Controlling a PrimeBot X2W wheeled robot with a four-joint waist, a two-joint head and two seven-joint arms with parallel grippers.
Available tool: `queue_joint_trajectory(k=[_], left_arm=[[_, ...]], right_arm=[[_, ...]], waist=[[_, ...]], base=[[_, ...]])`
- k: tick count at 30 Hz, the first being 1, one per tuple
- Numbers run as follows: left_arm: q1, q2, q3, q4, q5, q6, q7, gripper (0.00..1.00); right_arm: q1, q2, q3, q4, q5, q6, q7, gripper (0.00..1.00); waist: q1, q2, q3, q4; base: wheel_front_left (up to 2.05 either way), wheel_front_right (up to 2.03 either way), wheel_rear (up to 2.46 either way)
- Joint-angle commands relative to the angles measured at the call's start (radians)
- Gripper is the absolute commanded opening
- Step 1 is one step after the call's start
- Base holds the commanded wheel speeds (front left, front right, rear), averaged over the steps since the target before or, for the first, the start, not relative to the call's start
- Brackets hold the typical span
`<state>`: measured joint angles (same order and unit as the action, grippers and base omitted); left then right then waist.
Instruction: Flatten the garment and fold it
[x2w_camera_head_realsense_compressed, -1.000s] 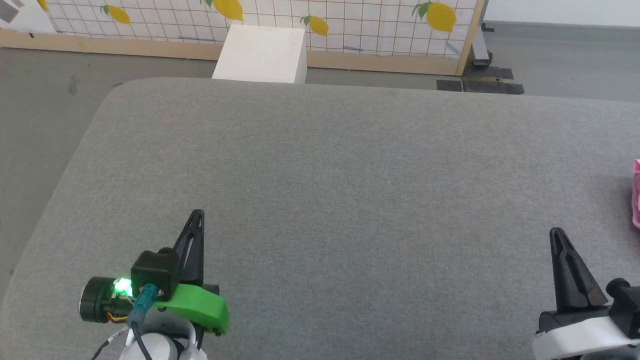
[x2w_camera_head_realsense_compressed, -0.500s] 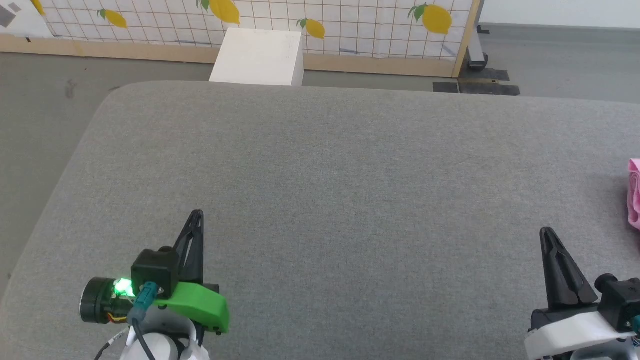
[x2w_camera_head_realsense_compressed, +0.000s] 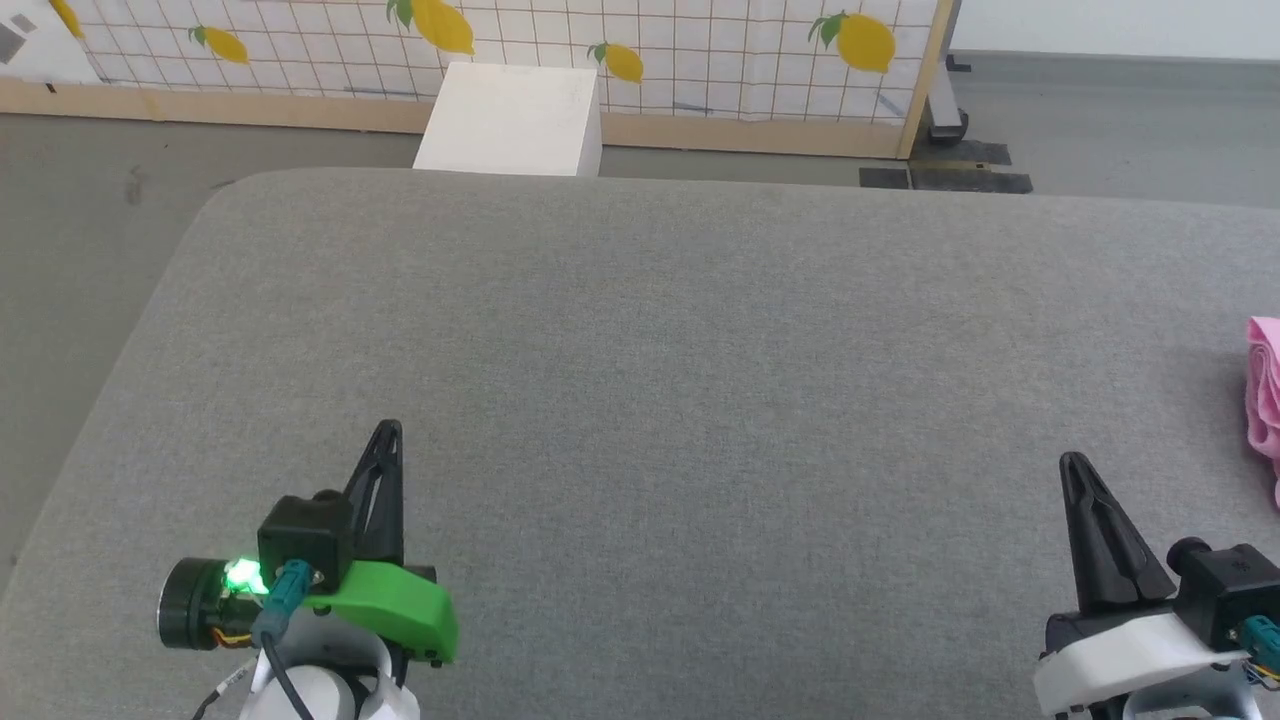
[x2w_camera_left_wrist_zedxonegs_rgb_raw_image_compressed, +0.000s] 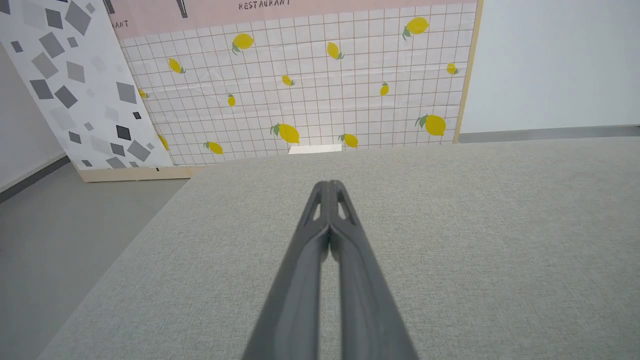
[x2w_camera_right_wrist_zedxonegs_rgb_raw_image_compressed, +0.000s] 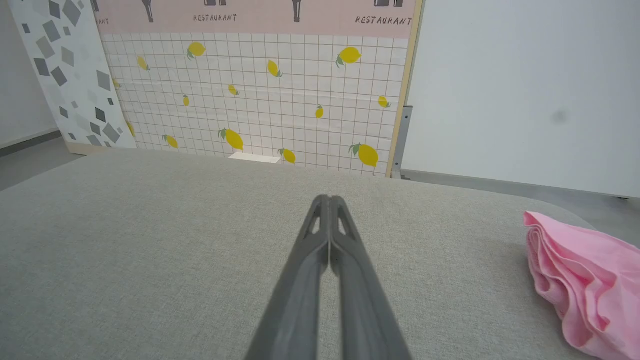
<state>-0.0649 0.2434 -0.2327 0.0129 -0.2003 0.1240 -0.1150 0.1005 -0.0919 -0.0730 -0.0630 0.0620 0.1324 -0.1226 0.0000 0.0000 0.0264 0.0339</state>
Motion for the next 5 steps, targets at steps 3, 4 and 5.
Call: queue_joint_trajectory(k=[3,4,5], left_arm=[[0.02,-0.019,0.021,-0.005,0.028,-0.011,0.01,0.0],[0.021,-0.022,0.024,-0.005,0.031,-0.013,0.011,0.0],[0.022,-0.025,0.028,-0.005,0.034,-0.015,0.013,0.0]], right_arm=[[-0.027,0.006,0.007,0.007,-0.011,-0.001,0.01,0.0],[-0.028,0.007,0.008,0.008,-0.012,-0.001,0.012,0.0],[-0.029,0.008,0.009,0.009,-0.013,-0.001,0.014,0.0]], waist=[[0.0,0.0,-0.002,-0.002],[0.0,0.0,-0.002,-0.002],[0.0,0.0,-0.002,-0.003]], base=[[0.0,0.0,0.0],[0.0,0.0,0.0],[0.0,0.0,0.0]])
